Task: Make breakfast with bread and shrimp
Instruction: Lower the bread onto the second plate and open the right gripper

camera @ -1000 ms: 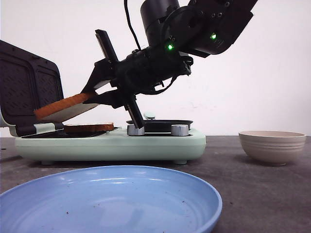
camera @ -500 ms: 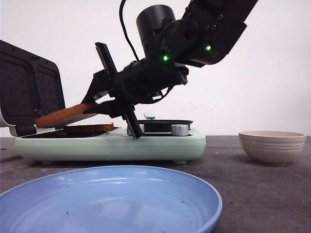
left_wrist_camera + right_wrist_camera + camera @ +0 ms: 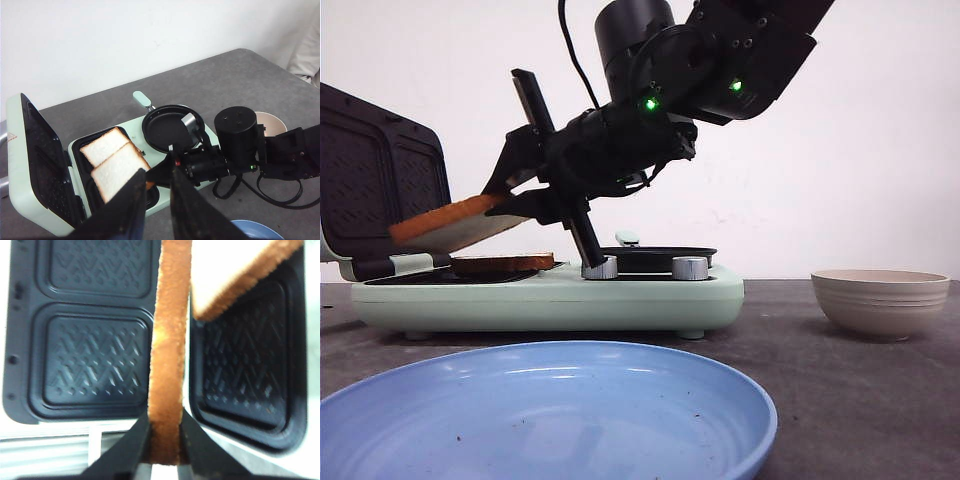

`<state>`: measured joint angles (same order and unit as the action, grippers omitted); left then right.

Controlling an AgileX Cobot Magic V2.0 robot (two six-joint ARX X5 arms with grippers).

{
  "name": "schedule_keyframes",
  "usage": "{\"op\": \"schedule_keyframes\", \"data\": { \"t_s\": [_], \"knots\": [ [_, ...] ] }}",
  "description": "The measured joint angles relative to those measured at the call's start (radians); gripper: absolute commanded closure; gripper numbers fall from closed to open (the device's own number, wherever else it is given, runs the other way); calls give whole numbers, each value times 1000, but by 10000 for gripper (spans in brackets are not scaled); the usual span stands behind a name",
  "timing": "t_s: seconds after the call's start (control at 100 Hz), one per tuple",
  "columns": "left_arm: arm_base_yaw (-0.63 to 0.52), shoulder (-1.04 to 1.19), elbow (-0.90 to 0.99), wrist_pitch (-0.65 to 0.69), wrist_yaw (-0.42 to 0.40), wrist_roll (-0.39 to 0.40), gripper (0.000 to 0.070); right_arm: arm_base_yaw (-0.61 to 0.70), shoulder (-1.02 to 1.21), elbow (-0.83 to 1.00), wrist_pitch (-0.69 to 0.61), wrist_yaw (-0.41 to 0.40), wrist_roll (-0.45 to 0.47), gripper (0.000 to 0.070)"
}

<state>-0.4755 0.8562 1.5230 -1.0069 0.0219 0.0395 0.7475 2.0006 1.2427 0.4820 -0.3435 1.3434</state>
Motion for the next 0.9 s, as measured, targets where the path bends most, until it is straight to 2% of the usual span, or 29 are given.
{"op": "schedule_keyframes", "data": {
  "t_s": [0.17,0.21,0.31,0.64,0.83,0.9],
  "knots": [
    [0,0,0,-2,0,0,687,14,0,0,-14,5,0,331],
    [0,0,0,-4,0,0,687,17,0,0,-14,5,1,275],
    [0,0,0,-6,1,0,687,17,0,0,-14,7,6,203],
    [0,-13,0,-21,1,-1,687,-15,0,0,-14,0,64,198],
    [0,-24,0,-33,1,-1,687,-41,0,1,-14,-99,75,198],
    [0,-24,0,-33,1,-1,687,-41,0,1,-14,-112,89,198]
  ]
}}
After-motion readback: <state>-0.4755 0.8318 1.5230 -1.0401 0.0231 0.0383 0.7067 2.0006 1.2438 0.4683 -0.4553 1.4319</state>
